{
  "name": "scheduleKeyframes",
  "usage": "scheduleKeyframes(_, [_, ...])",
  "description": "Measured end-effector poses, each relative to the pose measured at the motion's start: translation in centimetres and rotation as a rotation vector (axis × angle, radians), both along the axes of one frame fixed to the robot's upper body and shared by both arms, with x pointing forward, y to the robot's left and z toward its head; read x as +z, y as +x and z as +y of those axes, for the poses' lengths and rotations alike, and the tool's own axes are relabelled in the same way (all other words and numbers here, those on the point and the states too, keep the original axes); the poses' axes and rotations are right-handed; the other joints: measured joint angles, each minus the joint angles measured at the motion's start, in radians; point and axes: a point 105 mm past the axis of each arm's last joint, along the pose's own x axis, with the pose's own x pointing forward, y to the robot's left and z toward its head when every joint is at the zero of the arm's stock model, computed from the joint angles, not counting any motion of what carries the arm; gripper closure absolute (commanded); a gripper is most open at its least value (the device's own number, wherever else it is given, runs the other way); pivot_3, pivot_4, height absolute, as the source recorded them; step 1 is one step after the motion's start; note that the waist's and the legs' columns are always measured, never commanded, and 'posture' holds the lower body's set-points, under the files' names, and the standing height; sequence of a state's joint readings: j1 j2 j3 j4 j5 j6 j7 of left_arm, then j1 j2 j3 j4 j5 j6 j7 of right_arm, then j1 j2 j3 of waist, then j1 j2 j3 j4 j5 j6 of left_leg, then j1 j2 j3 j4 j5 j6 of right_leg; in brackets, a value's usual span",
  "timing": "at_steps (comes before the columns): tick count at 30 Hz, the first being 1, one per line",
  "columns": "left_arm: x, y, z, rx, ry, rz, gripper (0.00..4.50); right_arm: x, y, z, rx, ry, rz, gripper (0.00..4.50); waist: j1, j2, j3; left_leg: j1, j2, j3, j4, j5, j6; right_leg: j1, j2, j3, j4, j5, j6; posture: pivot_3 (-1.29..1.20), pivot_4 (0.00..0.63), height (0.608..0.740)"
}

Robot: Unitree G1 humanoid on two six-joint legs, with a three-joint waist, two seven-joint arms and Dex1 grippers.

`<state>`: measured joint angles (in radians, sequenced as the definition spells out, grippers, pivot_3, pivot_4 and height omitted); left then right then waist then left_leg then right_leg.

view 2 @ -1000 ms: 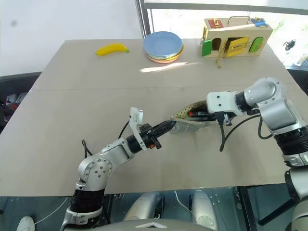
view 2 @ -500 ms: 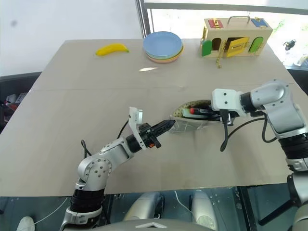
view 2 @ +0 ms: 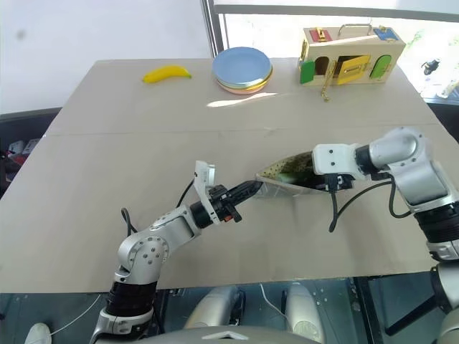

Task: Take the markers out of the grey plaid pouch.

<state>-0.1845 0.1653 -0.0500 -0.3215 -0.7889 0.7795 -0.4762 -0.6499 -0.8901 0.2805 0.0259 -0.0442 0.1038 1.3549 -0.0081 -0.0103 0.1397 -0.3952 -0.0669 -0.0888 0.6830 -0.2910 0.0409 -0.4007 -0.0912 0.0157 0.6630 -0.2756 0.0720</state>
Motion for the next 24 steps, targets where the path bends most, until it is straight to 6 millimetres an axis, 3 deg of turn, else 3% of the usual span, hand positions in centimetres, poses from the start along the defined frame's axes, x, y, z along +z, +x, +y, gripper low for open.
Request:
scheduleKeyframes(12, [-0.2,0.1,0.1,0.008,0.007,0.009,4.5,-1.9,1.0,0.8,0.068,-0.068,-0.055,1.52,-0.003,0.0,0.0,0.0,0.0,0.0,0.0,0.0,0.0,0.0,0.001,0.0,0.0,0.0,0.0,0.0,0.15,0.74])
scheduleKeyframes(18, [-0.3,0.2,0.3,0.022,0.011,0.011,4.5,-2.0,1.4,1.8,0.074,-0.037,-0.096,4.27,-0.003,0.0,0.0,0.0,0.0,0.0,0.0,0.0,0.0,0.0,0.001,0.0,0.0,0.0,0.0,0.0,0.15,0.74])
scheduleKeyframes(19, [-0.3,0.3,0.4,0.025,0.011,0.011,4.5,-2.0,1.4,1.9,0.074,-0.034,-0.098,4.48,-0.003,0.0,0.0,0.0,0.0,0.0,0.0,0.0,0.0,0.0,0.001,0.0,0.0,0.0,0.0,0.0,0.15,0.74])
scheduleKeyframes(24, [-0.3,0.3,0.5,0.028,0.011,0.011,4.5,-2.3,1.6,1.9,0.062,-0.032,-0.097,4.48,-0.002,0.0,0.0,0.0,0.0,0.0,0.0,0.0,0.0,0.0,0.001,0.0,0.0,0.0,0.0,0.0,0.15,0.74])
